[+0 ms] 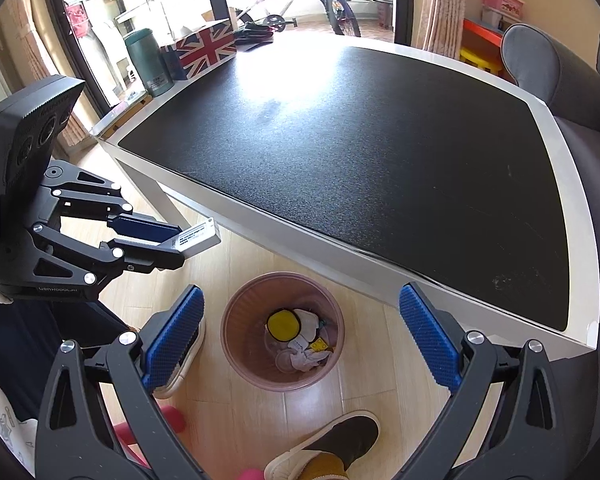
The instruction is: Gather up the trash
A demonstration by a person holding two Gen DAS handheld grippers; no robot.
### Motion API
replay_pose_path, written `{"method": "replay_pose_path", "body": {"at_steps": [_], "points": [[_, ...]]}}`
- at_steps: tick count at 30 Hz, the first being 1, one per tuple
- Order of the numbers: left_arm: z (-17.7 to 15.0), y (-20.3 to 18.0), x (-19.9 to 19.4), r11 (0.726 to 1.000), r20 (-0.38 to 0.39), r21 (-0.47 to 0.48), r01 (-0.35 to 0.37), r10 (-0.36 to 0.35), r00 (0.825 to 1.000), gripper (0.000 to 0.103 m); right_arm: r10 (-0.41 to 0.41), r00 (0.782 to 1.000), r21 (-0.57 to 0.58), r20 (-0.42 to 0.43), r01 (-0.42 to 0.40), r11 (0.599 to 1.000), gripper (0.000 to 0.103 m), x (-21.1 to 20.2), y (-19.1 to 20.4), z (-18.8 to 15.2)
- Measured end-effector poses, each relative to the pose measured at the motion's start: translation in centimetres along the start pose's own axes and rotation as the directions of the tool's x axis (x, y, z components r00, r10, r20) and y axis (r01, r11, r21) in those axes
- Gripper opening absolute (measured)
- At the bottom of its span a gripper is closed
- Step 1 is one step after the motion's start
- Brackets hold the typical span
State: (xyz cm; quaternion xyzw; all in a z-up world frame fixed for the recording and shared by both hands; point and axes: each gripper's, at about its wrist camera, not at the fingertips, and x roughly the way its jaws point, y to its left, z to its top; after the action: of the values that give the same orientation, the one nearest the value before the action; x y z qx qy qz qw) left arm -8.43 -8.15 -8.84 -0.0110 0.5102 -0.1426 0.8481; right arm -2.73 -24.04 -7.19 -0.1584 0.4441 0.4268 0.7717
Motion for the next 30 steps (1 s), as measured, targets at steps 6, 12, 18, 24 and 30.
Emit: {"method": "replay_pose_path", "body": {"at_steps": [6,12,18,24,30], "points": [[0.1,-0.2,0.7,1.000,-0.010,0.008,0.001,-0.001,1.000,0.053,-0.001,1.000,0.013,0.006,0.000,1.000,0.097,-0.3,-0.5,-0.1],[0.3,-0.1,0.4,1.000,0.039,0.000,-0.029,0.029,0.999,0.095,-0.003,1.000,0.023,0.010,0.002,1.000,0.097,-0.4,-0.7,-0.2],[0.2,0.4,0.4,0.999,0.032,-0.019,-0.036,0.037,0.999,0.095,-0.003,1.000,0.024,0.006,0.003,1.000,0.097,-0.3,-0.8,-0.2],[0.2,0.9,-0.2,0.997,0.046,-0.045,-0.060,0.062,0.997,0.095,-0.003,1.000,0.022,0.011,0.003,1.000,0.097,-0.3,-0.6,0.0],[0.5,2.2,-1.6,0.993,0.081,-0.084,-0.086,0.093,0.992,0.095,-0.009,0.999,0.020,0.033,0.009,1.000,0.097,-0.8,-0.6,0.5]]}}
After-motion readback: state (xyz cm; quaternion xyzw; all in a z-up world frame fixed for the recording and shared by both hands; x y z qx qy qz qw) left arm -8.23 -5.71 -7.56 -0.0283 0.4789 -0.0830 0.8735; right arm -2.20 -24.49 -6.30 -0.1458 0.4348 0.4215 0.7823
